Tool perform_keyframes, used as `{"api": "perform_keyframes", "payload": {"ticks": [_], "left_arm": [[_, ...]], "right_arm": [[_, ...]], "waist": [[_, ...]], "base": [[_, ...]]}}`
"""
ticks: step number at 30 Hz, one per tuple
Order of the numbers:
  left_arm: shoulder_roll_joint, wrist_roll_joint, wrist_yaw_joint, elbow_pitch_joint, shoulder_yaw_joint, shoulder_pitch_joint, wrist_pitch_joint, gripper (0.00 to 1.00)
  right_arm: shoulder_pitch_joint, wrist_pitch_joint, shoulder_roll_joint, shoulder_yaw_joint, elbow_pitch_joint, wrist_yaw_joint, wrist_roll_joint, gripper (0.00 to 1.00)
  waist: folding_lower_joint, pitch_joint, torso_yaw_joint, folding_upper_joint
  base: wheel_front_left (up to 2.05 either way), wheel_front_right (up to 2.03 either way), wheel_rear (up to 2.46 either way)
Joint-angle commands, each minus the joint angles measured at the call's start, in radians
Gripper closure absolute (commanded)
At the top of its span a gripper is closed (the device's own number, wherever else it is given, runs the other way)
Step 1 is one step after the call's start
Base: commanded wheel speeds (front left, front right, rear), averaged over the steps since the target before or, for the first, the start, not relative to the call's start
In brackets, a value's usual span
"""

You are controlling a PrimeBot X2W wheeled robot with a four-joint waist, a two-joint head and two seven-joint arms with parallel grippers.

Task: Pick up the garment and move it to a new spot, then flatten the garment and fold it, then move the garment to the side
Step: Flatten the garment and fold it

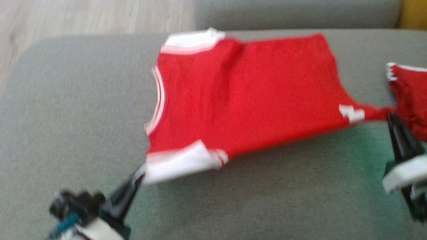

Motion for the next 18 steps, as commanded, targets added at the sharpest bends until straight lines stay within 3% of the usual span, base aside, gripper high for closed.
{"api": "perform_keyframes", "payload": {"ticks": [1, 5, 9, 14, 18], "left_arm": [[0.052, -0.009, 0.024, -0.035, 0.037, -0.009, 0.003, 1.0], [0.062, -0.023, 0.072, -0.085, 0.027, 0.075, 0.009, 1.0], [0.064, -0.016, 0.092, -0.101, 0.023, 0.084, 0.016, 1.0], [0.048, 0.012, 0.094, -0.093, 0.023, 0.016, 0.032, 1.0], [0.02, 0.055, 0.062, -0.041, 0.016, -0.101, 0.042, 1.0]], "right_arm": [[0.023, -0.007, -0.023, -0.014, -0.041, -0.001, -0.008, 1.0], [0.142, 0.001, 0.001, -0.046, -0.115, -0.001, -0.027, 1.0], [0.198, 0.031, 0.024, -0.097, -0.179, -0.001, -0.037, 1.0], [0.184, 0.068, 0.047, -0.139, -0.206, -0.001, -0.051, 1.0], [0.135, 0.087, 0.055, -0.159, -0.191, -0.001, -0.062, 1.0]], "waist": [[0.0005, -0.05, -0.032, -0.0001], [0.0005, -0.066, -0.036, -0.0001], [0.0005, -0.052, -0.031, -0.0001], [0.0005, -0.012, -0.02, -0.0001], [0.0005, 0.038, -0.003, -0.0001]], "base": [[0.0, 0.0, 0.0], [0.0, 0.0, 0.0], [0.0, 0.0, 0.0], [0.0, 0.0, 0.0], [0.0, 0.0, 0.0]]}}
